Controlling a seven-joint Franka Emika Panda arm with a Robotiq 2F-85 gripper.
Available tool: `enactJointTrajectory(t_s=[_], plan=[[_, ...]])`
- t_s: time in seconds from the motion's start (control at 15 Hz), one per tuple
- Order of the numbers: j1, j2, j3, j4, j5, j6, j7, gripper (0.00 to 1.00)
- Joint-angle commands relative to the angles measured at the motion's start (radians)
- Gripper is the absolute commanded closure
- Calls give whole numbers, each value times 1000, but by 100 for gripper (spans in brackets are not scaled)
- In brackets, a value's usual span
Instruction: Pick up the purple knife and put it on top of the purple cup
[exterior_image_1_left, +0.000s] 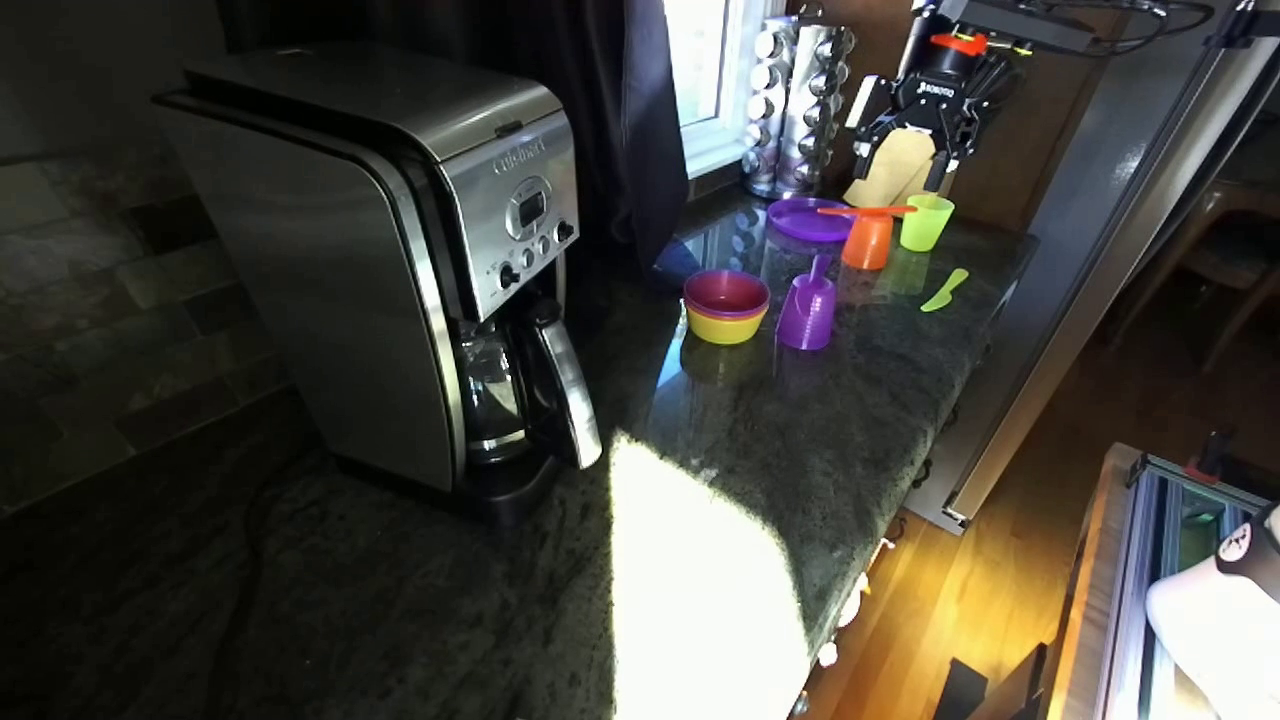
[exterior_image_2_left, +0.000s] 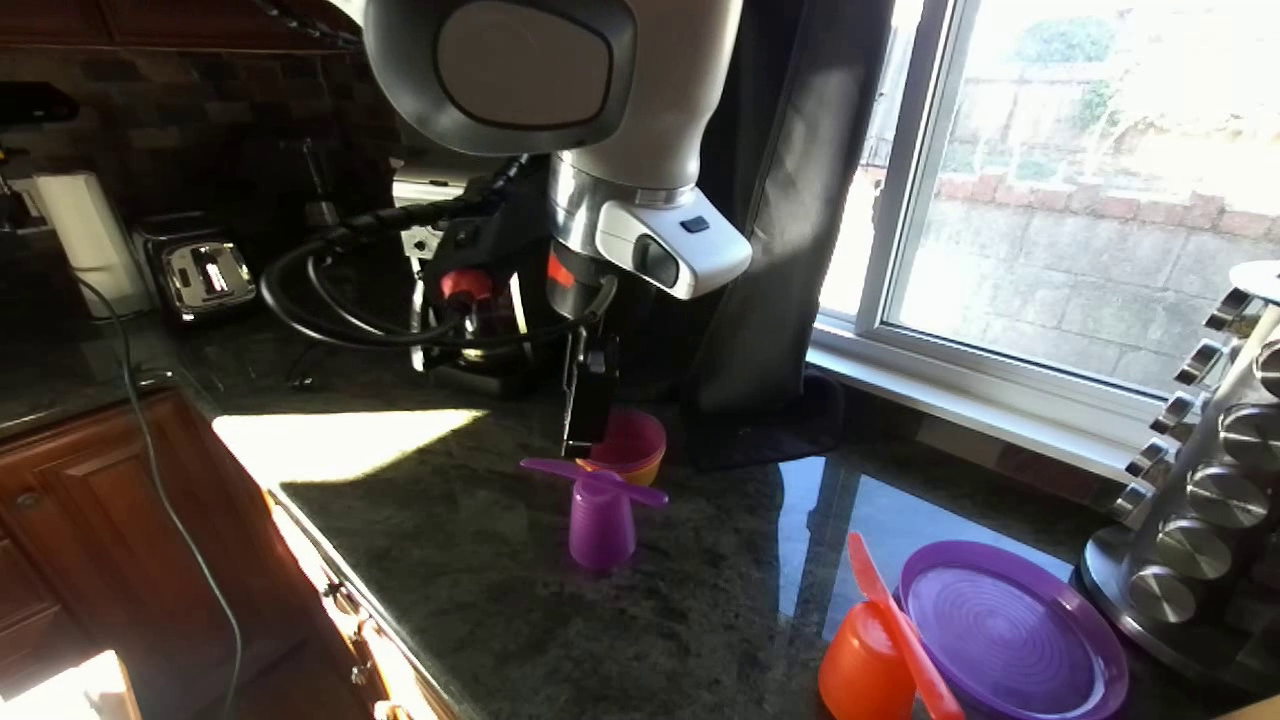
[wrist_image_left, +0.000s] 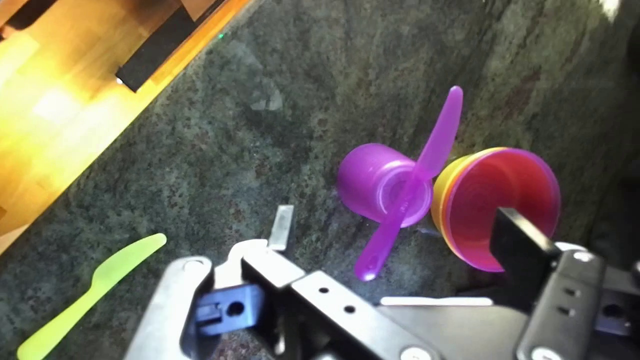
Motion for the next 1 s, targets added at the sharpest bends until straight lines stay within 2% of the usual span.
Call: enactJointTrajectory(t_s=[0.0,0.6,0.67,0.93], plan=[[-5,-135,-3,-112,-34,5,-185,0],[38,-294,-10,-258,-74,74,-587,0],[28,-233,-8,-196,-57,29,-517,0],[30,-237,-9,-197,-57,32,-522,0]])
